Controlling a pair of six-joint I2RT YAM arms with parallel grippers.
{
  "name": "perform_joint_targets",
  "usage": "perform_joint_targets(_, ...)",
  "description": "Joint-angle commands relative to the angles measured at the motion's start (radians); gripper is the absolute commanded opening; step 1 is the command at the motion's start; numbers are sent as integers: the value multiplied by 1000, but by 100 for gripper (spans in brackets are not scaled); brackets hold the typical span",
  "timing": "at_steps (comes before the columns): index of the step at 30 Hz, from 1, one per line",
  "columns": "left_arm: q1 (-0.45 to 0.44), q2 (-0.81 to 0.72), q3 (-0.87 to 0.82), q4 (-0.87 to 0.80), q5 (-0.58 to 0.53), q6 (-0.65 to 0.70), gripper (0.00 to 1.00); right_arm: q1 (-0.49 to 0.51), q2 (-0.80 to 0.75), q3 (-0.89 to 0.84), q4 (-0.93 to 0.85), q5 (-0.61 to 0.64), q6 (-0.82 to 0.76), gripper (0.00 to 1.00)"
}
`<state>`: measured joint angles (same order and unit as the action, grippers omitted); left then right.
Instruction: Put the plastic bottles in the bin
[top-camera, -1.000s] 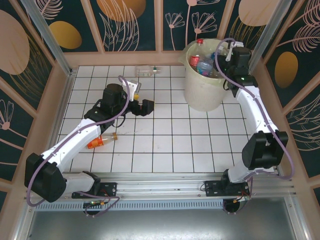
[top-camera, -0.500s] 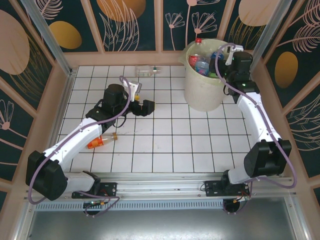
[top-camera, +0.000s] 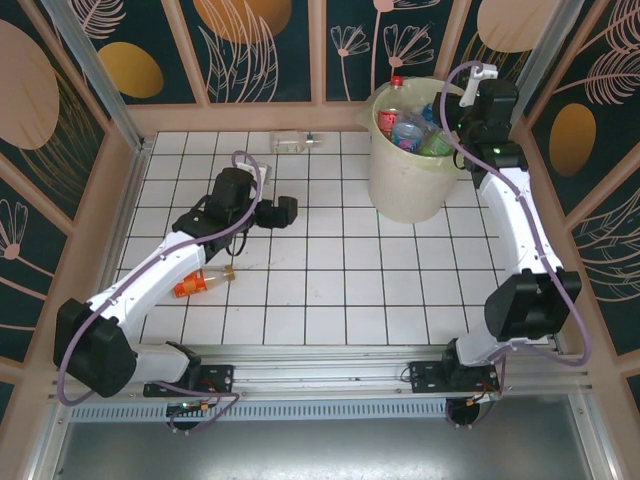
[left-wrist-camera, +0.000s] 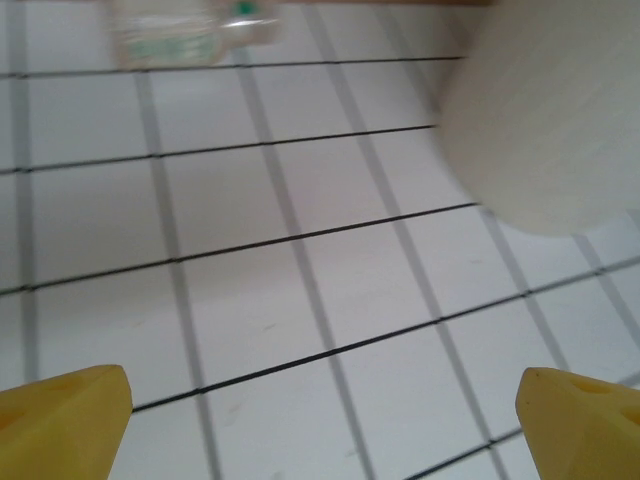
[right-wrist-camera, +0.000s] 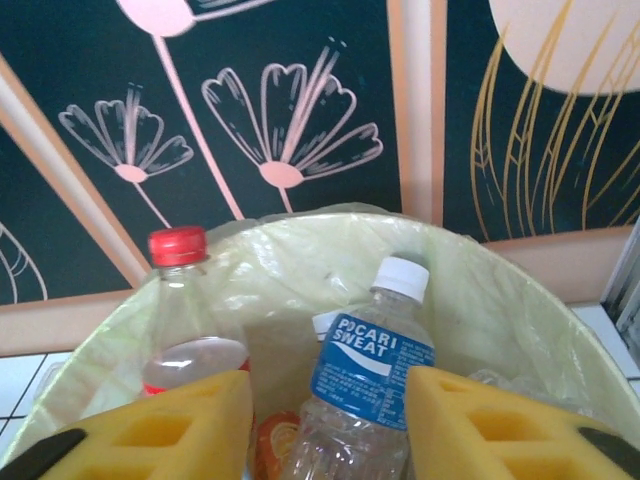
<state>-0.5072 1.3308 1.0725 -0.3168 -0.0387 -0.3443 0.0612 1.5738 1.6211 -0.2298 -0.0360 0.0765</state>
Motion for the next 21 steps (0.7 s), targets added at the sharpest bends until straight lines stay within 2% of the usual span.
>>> perform_joint_targets(1,16,-15,-4,-187,-179,-85,99,-22,32,15,-56,-23,35,40)
perform_joint_targets(11,169,-145,-136,-231,-138,-167,99,-19,-36,-178,28,-156,104,37)
perform_joint_targets(17,218,-154,-178,-212,-96,-195,99,-19,-50,-124,35,-72,81,40)
perform_joint_targets(21,275,-162,-189,-186,-51,-203,99,-11,-68,-72,17,-109,59,41)
